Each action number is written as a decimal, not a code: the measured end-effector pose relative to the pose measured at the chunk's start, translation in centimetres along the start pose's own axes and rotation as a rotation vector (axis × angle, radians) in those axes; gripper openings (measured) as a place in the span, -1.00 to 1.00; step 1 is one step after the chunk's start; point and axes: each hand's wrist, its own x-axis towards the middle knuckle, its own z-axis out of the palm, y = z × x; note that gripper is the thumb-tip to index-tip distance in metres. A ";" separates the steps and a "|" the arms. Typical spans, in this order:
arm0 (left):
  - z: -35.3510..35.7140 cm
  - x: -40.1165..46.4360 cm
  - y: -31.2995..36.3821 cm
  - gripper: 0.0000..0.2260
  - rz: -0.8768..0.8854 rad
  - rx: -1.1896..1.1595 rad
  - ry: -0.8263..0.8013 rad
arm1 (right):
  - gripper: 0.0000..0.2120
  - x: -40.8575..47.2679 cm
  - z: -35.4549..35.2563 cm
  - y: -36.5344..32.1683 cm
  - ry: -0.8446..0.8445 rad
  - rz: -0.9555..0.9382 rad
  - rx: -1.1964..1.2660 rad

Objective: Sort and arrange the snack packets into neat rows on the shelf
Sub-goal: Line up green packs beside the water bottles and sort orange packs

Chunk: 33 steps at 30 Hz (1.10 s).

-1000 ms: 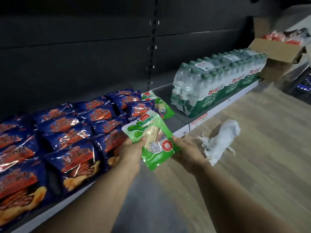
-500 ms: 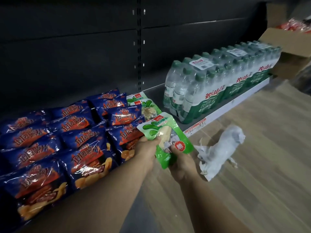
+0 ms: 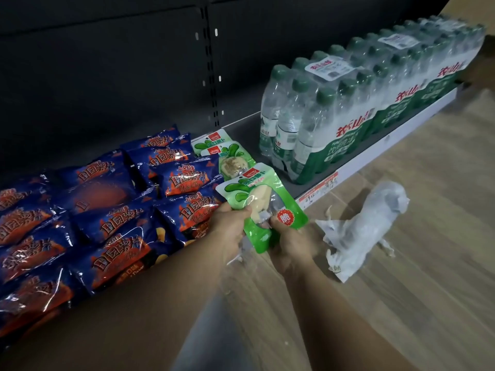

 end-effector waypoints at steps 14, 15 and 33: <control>-2.1 -1.1 -0.4 -0.90 0.026 0.201 -0.027 | -0.85 -0.3 0.3 -5.3 -0.048 -0.210 -0.798; -2.3 -1.3 -0.4 -0.89 0.023 0.203 -0.028 | -0.93 -0.5 0.6 -4.9 -0.053 -0.187 -0.777; -8.4 -5.7 1.5 -0.87 0.041 0.191 -0.164 | -0.93 -7.1 4.4 -0.5 0.098 -0.315 -0.756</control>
